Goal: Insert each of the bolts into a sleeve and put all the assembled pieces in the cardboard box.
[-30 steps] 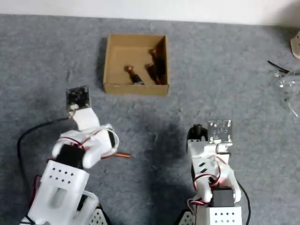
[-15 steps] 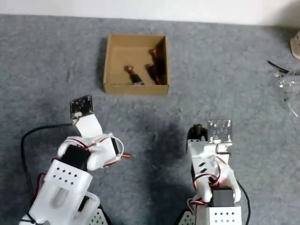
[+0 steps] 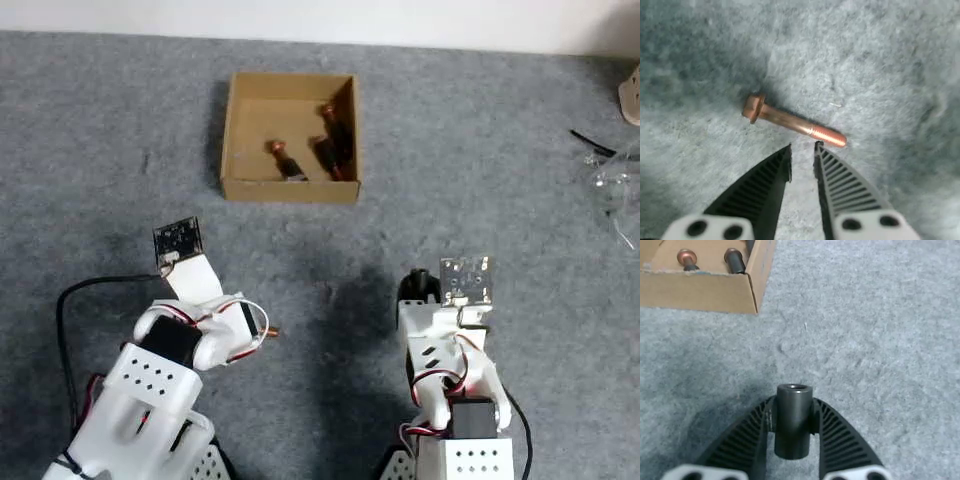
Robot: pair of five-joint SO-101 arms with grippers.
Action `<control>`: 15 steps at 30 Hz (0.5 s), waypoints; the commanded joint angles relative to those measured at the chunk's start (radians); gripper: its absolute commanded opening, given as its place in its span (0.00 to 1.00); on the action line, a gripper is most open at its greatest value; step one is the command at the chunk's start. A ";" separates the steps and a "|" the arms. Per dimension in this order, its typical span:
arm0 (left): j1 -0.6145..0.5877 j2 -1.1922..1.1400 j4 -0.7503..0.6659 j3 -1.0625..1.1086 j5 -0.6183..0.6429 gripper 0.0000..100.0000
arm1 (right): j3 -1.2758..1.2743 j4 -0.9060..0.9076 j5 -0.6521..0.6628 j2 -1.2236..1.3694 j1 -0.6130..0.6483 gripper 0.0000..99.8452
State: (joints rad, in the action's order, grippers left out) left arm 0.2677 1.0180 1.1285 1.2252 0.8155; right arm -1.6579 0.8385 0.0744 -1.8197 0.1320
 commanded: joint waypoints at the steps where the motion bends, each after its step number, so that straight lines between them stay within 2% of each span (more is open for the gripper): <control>1: 0.015 -0.008 -0.029 0.002 0.018 0.15 | 0.012 -0.036 -0.003 -0.018 0.013 0.00; 4: 0.015 -0.008 -0.025 0.001 0.018 0.22 | 0.010 -0.036 -0.003 -0.018 0.013 0.00; 10: 0.008 -0.008 -0.028 0.004 0.021 0.16 | 0.010 -0.036 -0.003 -0.018 0.013 0.00; 15: -0.002 -0.008 -0.025 0.025 0.023 0.16 | 0.010 -0.036 -0.003 -0.018 0.013 0.00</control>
State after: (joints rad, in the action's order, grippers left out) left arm 0.2662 1.0180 1.1162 1.2497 0.8324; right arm -1.6579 0.8385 0.0744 -1.8197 0.1381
